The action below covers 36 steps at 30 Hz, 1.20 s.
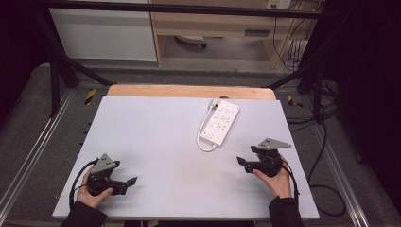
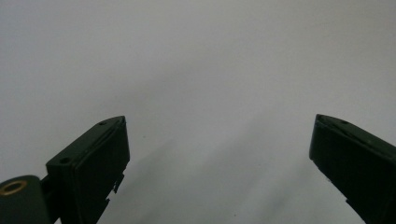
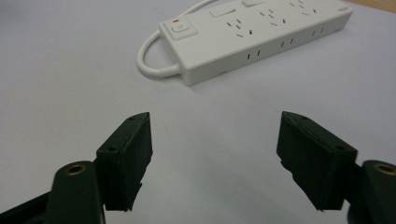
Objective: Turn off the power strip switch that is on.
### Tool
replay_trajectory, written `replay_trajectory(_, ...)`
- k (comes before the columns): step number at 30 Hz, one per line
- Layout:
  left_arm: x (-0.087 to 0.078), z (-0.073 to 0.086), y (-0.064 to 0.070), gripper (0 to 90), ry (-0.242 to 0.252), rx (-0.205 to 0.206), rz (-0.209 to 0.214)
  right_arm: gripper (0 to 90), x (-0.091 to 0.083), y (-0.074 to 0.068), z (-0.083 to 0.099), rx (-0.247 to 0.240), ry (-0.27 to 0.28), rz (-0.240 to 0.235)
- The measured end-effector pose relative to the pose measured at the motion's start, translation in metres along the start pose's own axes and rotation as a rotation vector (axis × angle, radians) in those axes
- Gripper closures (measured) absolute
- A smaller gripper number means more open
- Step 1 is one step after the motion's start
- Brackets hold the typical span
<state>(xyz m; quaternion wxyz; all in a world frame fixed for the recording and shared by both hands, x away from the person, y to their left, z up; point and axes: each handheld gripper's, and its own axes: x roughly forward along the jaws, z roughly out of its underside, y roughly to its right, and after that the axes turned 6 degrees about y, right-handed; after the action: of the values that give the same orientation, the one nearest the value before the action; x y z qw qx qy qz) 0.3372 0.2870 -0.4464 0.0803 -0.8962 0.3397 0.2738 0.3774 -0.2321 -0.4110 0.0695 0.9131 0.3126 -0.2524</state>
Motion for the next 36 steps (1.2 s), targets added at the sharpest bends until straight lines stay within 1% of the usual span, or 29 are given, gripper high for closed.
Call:
replay_trajectory(4, 0.000, 0.000, 0.000, 4.8, 0.001, -0.001, -0.001, 33.6, 0.002, 0.000, -0.007, 0.001, 0.009, 0.000)
replay_trajectory(9, 0.000, 0.000, 0.000, 4.8, 0.000, 0.000, 0.000, 37.6, 0.005, -0.001, -0.011, 0.005, 0.009, -0.005)
replay_trajectory(10, 0.000, 0.000, 0.000, 4.8, 0.000, 0.000, -0.001, 39.8, 0.007, -0.001, -0.013, 0.006, 0.011, -0.008)
replay_trajectory(14, 0.000, 0.000, 0.000, 4.9, 0.001, 0.000, 0.000, 42.6, 0.010, -0.001, -0.016, 0.004, 0.014, -0.007)
replay_trajectory(15, 0.000, 0.000, 0.000, 4.9, 0.002, -0.001, 0.000, 44.5, 0.011, -0.001, -0.017, 0.012, 0.019, -0.006)
replay_trajectory(16, 0.000, 0.000, 0.000, 4.9, 0.002, -0.001, 0.000, 44.5, 0.011, -0.001, -0.017, 0.012, 0.019, -0.006)
replay_trajectory(17, 0.000, 0.000, 0.000, 4.9, 0.002, 0.000, 0.000, 46.7, 0.012, -0.001, -0.018, 0.007, 0.022, -0.005)
replay_trajectory(18, 0.000, 0.000, 0.000, 4.9, 0.002, 0.000, 0.000, 47.6, 0.013, -0.001, -0.019, 0.013, 0.022, -0.004)
replay_trajectory(23, 0.000, 0.000, 0.000, 4.9, 0.001, 0.001, -0.001, 51.7, 0.015, -0.001, -0.022, 0.011, 0.025, -0.004)
replay_trajectory(25, 0.000, 0.000, 0.000, 4.9, 0.001, 0.000, -0.001, 55.2, 0.017, -0.001, -0.025, 0.014, 0.028, -0.005)
replay_trajectory(30, 0.000, 0.000, 0.000, 5.0, 0.002, 0.000, -0.001, 61.1, 0.020, -0.002, -0.030, 0.006, 0.031, -0.007)
replay_trajectory(31, 0.000, 0.000, 0.000, 5.0, 0.002, 0.000, 0.000, 61.1, 0.020, -0.002, -0.030, 0.006, 0.031, -0.007)
replay_trajectory(33, 0.000, 0.000, 0.000, 5.0, 0.002, 0.001, -0.001, 64.2, 0.024, -0.002, -0.032, 0.005, 0.033, -0.011)
replay_trajectory(35, 0.000, 0.000, 0.000, 5.0, 0.002, 0.000, -0.001, 65.0, 0.025, -0.003, -0.032, 0.007, 0.030, -0.009)
replay_trajectory(36, 0.000, 0.000, 0.000, 5.0, 0.002, 0.000, -0.001, 66.5, 0.027, -0.003, -0.033, 0.000, 0.029, -0.008)
